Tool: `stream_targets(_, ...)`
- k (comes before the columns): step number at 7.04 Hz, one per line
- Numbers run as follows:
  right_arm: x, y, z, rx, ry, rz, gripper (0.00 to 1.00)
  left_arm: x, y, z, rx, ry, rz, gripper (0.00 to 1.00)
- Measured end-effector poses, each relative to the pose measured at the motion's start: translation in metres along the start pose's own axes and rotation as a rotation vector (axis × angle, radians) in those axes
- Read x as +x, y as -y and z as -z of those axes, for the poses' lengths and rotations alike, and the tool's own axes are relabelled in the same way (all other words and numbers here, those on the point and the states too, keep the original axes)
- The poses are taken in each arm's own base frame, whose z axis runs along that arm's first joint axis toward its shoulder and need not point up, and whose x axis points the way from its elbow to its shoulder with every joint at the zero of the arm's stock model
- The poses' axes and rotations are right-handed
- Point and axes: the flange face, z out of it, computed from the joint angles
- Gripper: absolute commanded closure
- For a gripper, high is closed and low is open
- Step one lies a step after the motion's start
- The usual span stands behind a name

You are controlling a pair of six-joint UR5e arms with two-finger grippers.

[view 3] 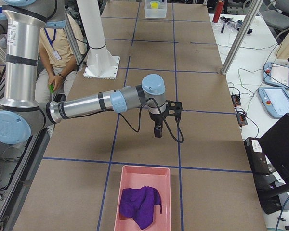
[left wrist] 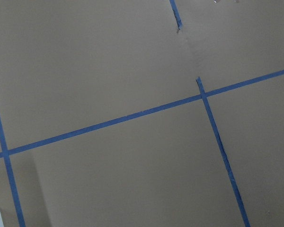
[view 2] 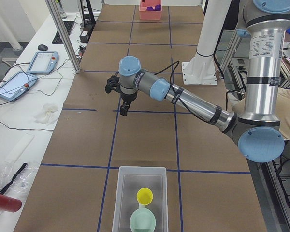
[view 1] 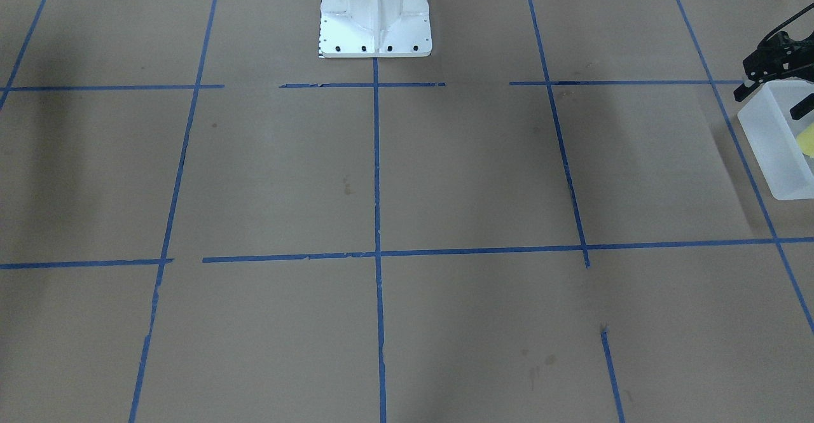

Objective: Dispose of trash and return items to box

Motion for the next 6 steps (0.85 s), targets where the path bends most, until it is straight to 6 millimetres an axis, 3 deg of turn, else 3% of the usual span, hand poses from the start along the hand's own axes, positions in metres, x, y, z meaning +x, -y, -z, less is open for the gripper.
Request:
stream_targets(2,-0.002,0.008,-0.009,-0.013,0.000,0.007,0.00,-0.012,-0.006,0.004,0.009,0.024,0.016,0.00)
stream_targets(4,-0.022,0.008,-0.023,-0.044,0.004,0.059,0.00,-0.057,-0.030,-0.007,-0.026,0.131,-0.002,0.00)
stream_targets(6,-0.034,0.007,-0.034,-0.073,0.005,0.109,0.00,-0.092,-0.038,-0.027,-0.084,0.158,-0.044,0.00)
